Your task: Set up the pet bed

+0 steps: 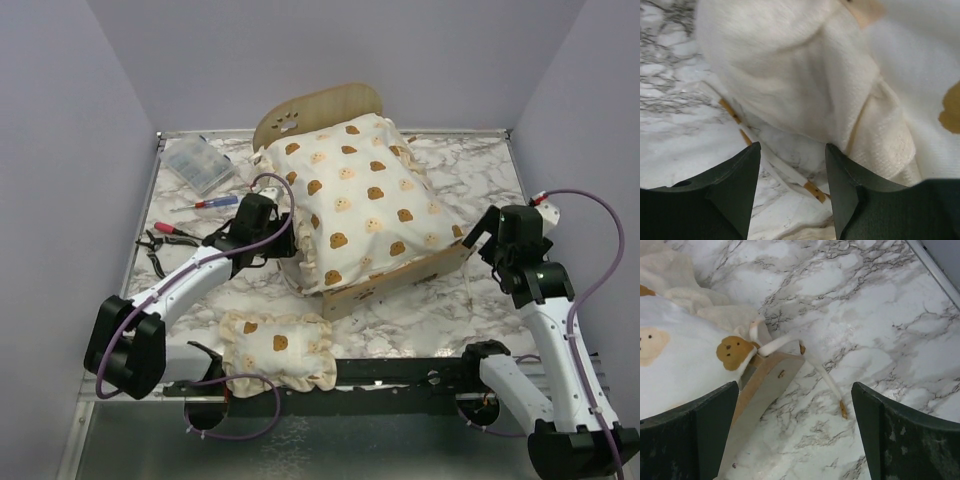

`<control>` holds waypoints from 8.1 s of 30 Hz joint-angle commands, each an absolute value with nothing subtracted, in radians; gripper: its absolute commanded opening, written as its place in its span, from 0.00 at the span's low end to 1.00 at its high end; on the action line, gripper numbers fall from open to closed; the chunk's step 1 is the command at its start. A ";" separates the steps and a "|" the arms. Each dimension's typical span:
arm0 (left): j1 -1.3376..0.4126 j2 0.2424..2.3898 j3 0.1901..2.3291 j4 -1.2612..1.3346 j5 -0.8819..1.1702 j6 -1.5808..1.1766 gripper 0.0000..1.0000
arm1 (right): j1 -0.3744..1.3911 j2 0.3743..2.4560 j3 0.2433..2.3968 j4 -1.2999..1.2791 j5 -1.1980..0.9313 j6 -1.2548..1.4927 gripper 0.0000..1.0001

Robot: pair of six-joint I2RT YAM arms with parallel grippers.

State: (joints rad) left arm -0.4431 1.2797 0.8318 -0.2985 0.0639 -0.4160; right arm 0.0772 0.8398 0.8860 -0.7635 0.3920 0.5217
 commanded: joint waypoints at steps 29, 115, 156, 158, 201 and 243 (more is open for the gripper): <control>-0.859 1.094 0.742 -0.196 -0.223 -0.538 0.62 | 0.032 1.137 0.988 -0.532 0.418 0.400 0.95; -0.492 1.249 1.054 -0.200 -0.083 -0.511 0.40 | 0.527 1.152 0.944 -0.143 -0.058 0.271 0.87; -0.524 0.909 0.723 -0.344 -0.152 -0.292 0.85 | 0.984 1.550 1.025 0.020 0.545 0.491 0.00; -0.539 0.930 0.742 -0.345 -0.146 -0.289 0.82 | 0.958 1.525 1.016 0.004 0.523 0.496 0.01; -0.956 1.428 1.024 -0.128 -0.339 -0.454 0.42 | 0.625 1.500 0.965 0.044 0.084 0.513 0.01; -0.939 1.216 1.156 -0.572 -0.545 -0.398 0.45 | 0.581 1.498 0.922 0.061 0.042 0.446 0.01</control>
State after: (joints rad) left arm -0.9375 1.2304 1.2900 -0.6987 -0.7162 -0.3141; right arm 0.5945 1.4868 0.9413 0.0692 0.0387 0.4618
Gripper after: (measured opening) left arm 0.435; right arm 0.007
